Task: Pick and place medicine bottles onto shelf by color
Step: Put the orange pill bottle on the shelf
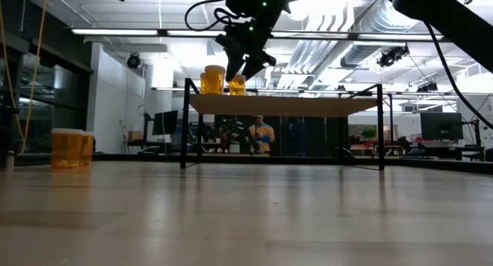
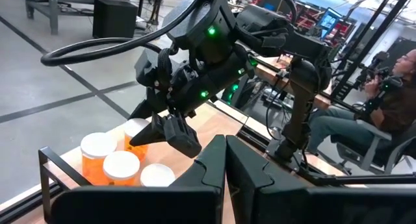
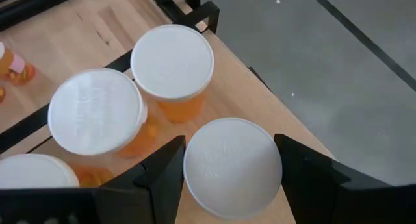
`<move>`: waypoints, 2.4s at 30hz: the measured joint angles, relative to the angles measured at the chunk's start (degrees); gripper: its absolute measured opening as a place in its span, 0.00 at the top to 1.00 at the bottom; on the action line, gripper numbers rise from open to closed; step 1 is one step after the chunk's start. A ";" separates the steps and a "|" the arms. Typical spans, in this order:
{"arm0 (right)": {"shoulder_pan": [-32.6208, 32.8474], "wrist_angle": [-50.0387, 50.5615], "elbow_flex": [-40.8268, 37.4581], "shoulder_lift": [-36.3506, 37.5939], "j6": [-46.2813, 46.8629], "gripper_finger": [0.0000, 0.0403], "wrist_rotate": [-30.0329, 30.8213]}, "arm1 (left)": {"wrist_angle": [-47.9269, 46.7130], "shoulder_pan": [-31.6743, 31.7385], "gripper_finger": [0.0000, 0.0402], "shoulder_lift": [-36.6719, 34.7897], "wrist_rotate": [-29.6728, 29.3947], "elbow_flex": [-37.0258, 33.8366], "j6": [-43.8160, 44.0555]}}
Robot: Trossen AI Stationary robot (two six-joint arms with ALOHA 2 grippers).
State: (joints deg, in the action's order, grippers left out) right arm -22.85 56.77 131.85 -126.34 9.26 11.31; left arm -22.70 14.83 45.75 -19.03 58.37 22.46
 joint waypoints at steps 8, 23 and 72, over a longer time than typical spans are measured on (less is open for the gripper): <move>0.00 -2.41 0.01 0.00 1.60 0.48 0.60 | 0.00 0.00 1.00 -0.01 0.17 0.00 -0.02; 0.00 -2.40 0.02 0.01 2.32 0.48 0.53 | 0.00 0.00 1.00 -0.01 0.20 0.00 -0.11; 0.02 -2.14 0.02 0.02 2.73 0.42 -0.40 | 0.00 0.01 1.00 0.01 0.23 0.00 -0.11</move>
State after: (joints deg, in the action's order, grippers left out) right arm -22.83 54.63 131.87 -126.32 11.99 10.92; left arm -22.70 14.84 45.76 -18.80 58.37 22.35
